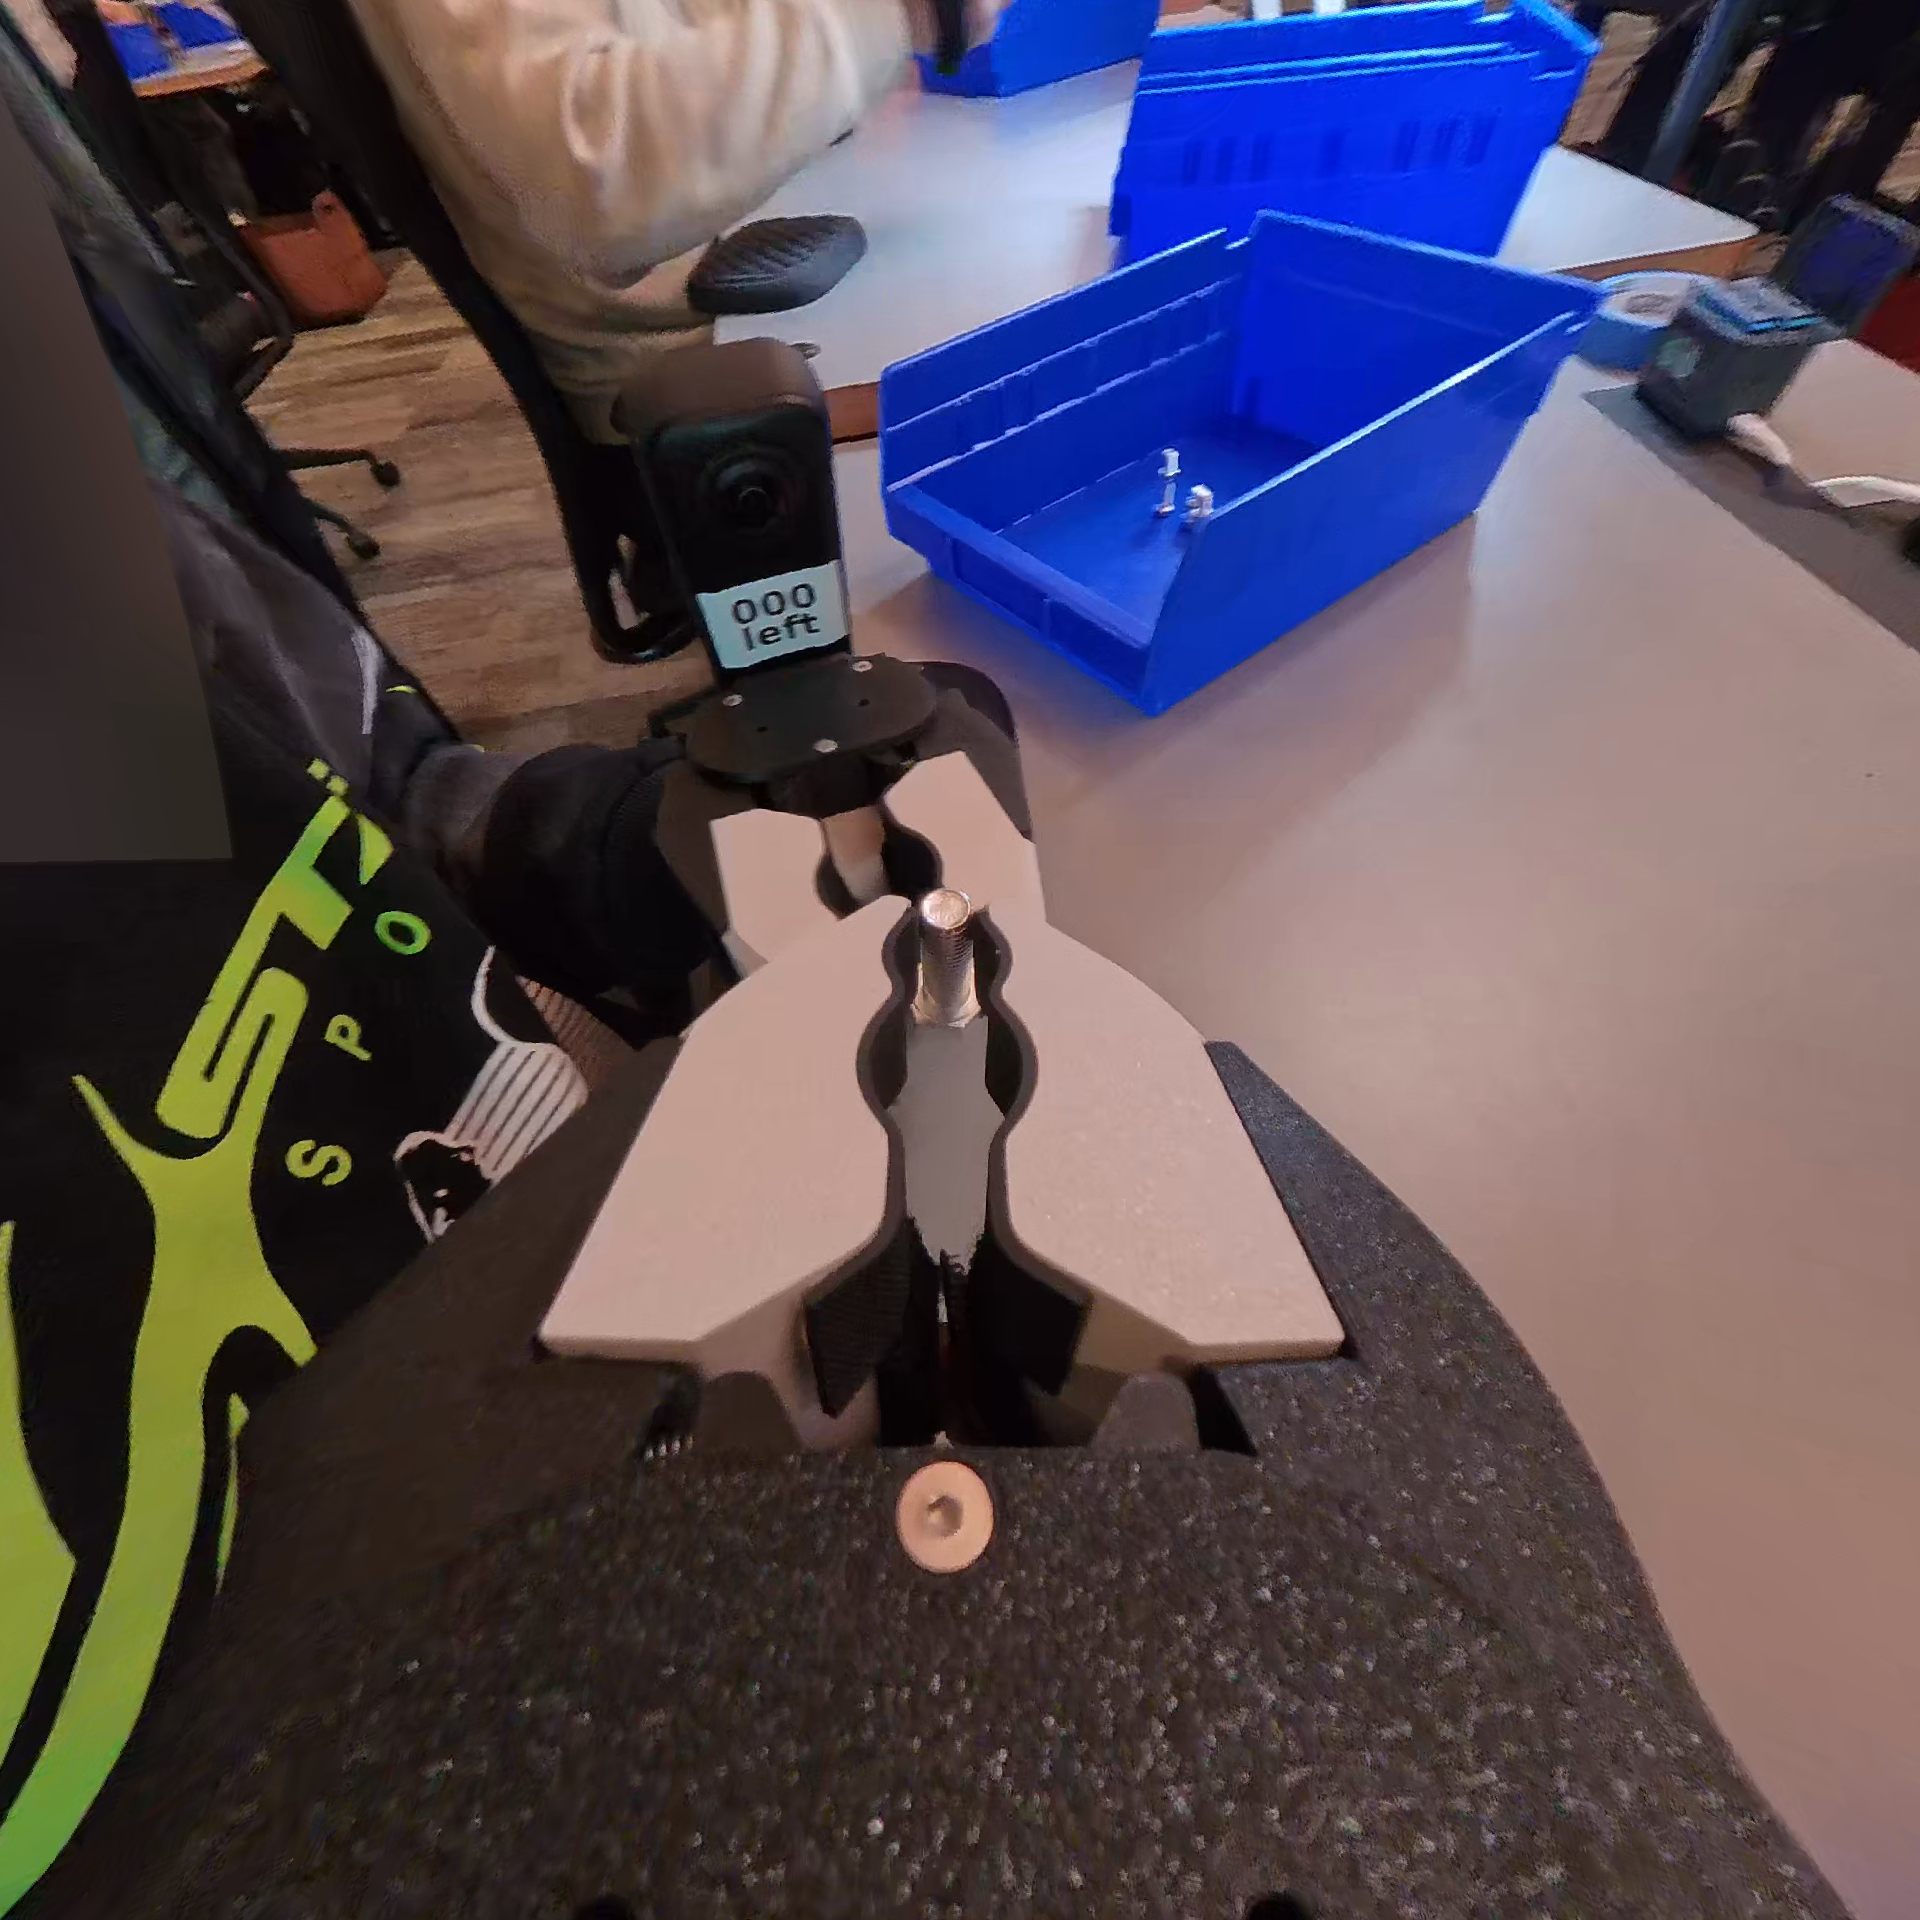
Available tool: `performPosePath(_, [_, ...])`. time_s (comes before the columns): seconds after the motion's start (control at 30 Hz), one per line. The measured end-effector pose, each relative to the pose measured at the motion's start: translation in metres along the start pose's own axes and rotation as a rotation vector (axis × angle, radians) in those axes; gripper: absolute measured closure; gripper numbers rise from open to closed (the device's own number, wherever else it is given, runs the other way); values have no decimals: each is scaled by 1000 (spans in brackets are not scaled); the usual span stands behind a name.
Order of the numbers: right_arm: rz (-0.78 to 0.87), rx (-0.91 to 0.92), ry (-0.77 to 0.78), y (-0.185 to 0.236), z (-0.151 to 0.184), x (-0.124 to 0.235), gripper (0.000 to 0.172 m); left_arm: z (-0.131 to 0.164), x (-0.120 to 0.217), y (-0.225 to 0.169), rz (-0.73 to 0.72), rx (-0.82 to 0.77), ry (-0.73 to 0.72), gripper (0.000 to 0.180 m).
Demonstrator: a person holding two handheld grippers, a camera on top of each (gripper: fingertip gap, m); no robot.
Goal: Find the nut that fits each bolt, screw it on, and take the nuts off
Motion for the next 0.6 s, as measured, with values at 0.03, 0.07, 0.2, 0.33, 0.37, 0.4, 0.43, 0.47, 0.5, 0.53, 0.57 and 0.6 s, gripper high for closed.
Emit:
performPosePath(0.03, [32, 1, -7, -5, -1, 5, 162, -1, 0, 2, -12, 5, -9, 147])
performPosePath(0.07, [72, 1, -14, -12, -3, 13, 162, -2, 1, 4, -23, 12, -16, 143])
performPosePath(0.2, [391, -14, -31, -67, -7, 69, 162, -3, 2, 8, -51, 33, -34, 130])
performPosePath(0.33, [794, -127, -21, -146, 11, 152, 162, -3, 2, 10, -62, 40, -38, 128])
performPosePath(0.37, [866, -165, -15, -165, 21, 170, 162, -3, 2, 10, -65, 40, -38, 127])
performPosePath(0.4, [928, -200, -7, -183, 32, 185, 162, -3, 2, 11, -66, 41, -37, 127])
performPosePath(0.43, [976, -231, 3, -200, 45, 197, 162, -3, 1, 11, -67, 42, -35, 127])
performPosePath(0.47, [1006, -265, 17, -216, 58, 206, 162, -3, 1, 11, -66, 44, -35, 127])
performPosePath(0.5, [1027, -307, 36, -231, 73, 212, 162, -3, 1, 11, -66, 45, -35, 127])
performPosePath(0.53, [1050, -351, 54, -246, 88, 218, 162, -3, 1, 11, -66, 47, -34, 127])
performPosePath(0.57, [1064, -391, 72, -258, 102, 222, 162, -3, 1, 11, -67, 48, -34, 127])
performPosePath(0.6, [1072, -432, 86, -270, 116, 225, 162, -3, 1, 12, -67, 51, -34, 127])
Point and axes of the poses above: each gripper's, where its closed fingertips meet, x back along the fingers, z out of its underside, y = z × x across the jaws, the point moved 2 cm from there along x, back along the fingers, and after that the axes turned 1 degree about x, right-handed, at the moved point
